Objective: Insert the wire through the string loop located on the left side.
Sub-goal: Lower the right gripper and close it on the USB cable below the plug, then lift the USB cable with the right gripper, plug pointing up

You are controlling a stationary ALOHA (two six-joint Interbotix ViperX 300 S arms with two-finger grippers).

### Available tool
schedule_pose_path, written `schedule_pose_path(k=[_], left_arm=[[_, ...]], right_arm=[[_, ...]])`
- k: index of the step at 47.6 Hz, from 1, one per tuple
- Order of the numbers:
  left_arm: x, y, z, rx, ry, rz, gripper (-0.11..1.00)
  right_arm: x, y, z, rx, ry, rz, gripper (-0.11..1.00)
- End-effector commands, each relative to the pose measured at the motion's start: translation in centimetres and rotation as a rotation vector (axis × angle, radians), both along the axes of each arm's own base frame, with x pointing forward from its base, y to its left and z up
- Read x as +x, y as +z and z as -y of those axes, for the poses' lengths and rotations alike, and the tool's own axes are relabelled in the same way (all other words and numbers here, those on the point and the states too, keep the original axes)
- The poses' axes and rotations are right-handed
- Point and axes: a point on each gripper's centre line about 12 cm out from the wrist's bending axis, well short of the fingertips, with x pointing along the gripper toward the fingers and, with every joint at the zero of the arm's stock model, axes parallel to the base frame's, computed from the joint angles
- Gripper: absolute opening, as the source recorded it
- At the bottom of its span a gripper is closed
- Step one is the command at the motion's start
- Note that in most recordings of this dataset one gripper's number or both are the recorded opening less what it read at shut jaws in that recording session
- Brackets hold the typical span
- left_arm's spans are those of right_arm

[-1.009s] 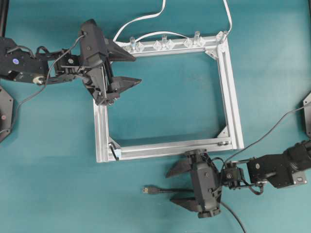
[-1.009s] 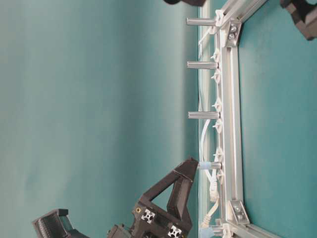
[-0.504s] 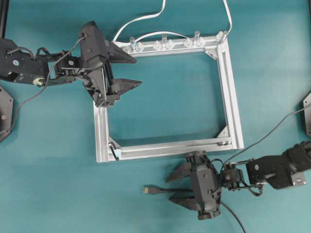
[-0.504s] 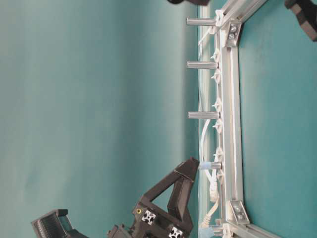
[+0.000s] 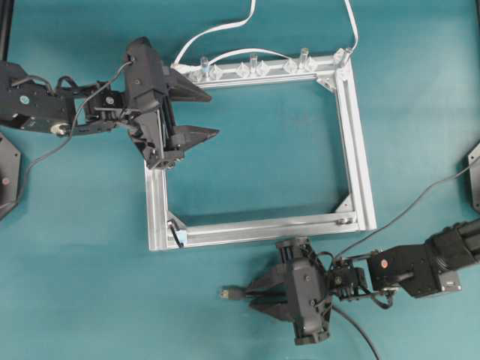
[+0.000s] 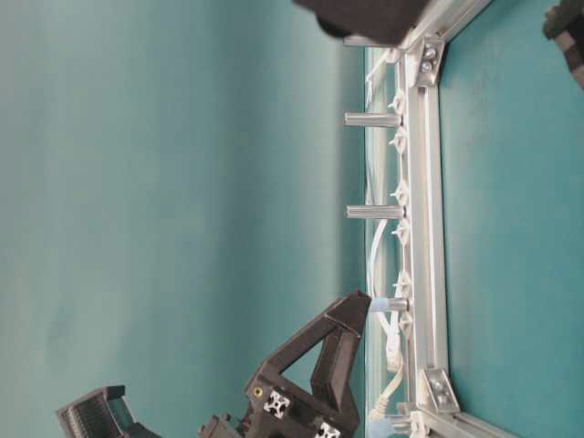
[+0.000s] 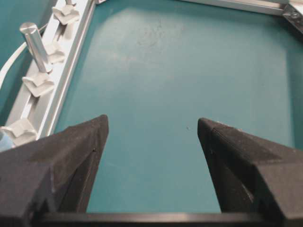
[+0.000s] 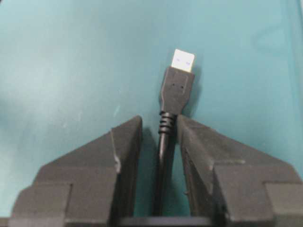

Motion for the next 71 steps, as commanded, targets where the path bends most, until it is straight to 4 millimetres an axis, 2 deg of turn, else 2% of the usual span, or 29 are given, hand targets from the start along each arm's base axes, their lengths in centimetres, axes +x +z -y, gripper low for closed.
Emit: schedule_pose_path(k=[1,19,31,34,38,71], left_arm=[[0.2,0.7,0.2,0.004,-0.007,0.024,0.77],[0.2,0.7,0.2,0.003,-0.008,0.025,0.77],[0.2,0.8,0.2,0.001,-0.006,0.027,0.77],[0.2,0.8,0.2,0.0,-0.006,0.025,0.77],[0.2,0.9,0.2,0.002,-0.007,0.029,0.77],[0.3,1.1,0.7,0.003,-0.021,0.034,0.77]], right_arm=[[-1.1,-1.1,-0.4,-0.012,0.026,-0.08,0.3],[-0.2,-0.2,-0.7,0.002,0.018,-0.019,0.3],[0.2,1.9,-0.8,0.024,0.013,0.043,0.28],[0.3,2.2,-0.9,0.028,0.013,0.051,0.24],[0.3,2.6,-0.9,0.033,0.013,0.06,0.11],[0.7,4.3,-0.5,0.049,0.002,0.096,0.11]])
